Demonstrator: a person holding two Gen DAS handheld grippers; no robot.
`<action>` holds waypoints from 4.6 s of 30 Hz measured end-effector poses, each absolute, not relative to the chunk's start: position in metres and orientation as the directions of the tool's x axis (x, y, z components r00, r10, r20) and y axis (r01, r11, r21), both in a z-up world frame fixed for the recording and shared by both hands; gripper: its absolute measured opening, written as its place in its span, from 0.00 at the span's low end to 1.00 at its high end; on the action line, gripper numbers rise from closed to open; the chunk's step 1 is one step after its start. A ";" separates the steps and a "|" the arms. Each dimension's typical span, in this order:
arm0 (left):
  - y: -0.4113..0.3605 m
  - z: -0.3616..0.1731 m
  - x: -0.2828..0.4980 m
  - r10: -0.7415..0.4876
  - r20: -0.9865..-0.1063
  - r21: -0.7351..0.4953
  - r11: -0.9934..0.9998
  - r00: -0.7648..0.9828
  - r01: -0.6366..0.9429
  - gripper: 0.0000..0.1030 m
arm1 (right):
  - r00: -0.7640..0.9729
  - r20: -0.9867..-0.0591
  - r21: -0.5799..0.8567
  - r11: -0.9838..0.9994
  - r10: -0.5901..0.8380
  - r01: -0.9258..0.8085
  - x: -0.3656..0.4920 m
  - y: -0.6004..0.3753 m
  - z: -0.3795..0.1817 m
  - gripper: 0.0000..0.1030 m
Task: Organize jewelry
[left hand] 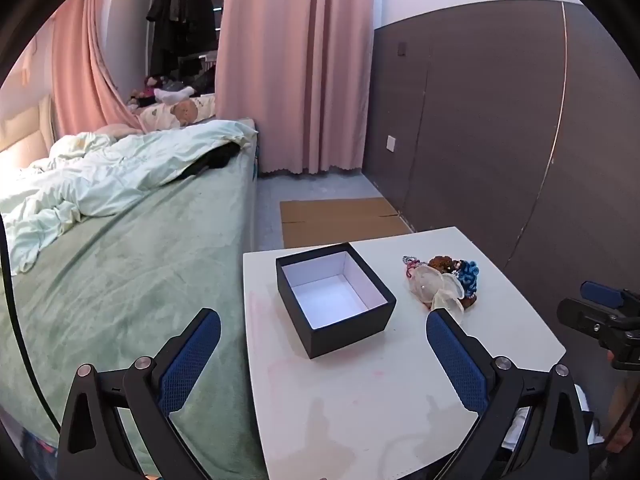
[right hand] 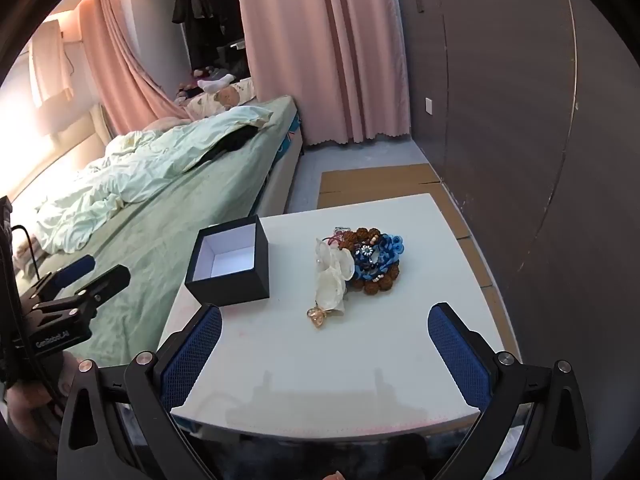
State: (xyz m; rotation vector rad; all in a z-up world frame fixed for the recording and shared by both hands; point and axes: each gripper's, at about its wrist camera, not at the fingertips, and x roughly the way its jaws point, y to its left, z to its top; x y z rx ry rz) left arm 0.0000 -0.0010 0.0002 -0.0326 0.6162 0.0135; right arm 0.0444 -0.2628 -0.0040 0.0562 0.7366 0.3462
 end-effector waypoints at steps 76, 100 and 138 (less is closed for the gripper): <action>-0.002 0.013 -0.015 -0.063 -0.486 -0.117 0.993 0.871 0.007 1.00 | 0.756 -0.580 0.139 0.951 0.305 -0.277 0.032 -0.261 0.013 1.00; -0.057 -0.005 0.031 -0.186 -0.508 -0.108 0.983 0.841 0.152 0.96 | 0.735 -0.626 0.311 0.948 0.261 -0.072 0.071 -0.325 -0.008 1.00; -0.140 -0.109 0.155 -0.352 -0.756 -0.202 0.927 0.552 0.315 0.09 | 0.583 -0.684 0.646 0.735 0.439 0.204 0.175 -0.354 -0.082 0.57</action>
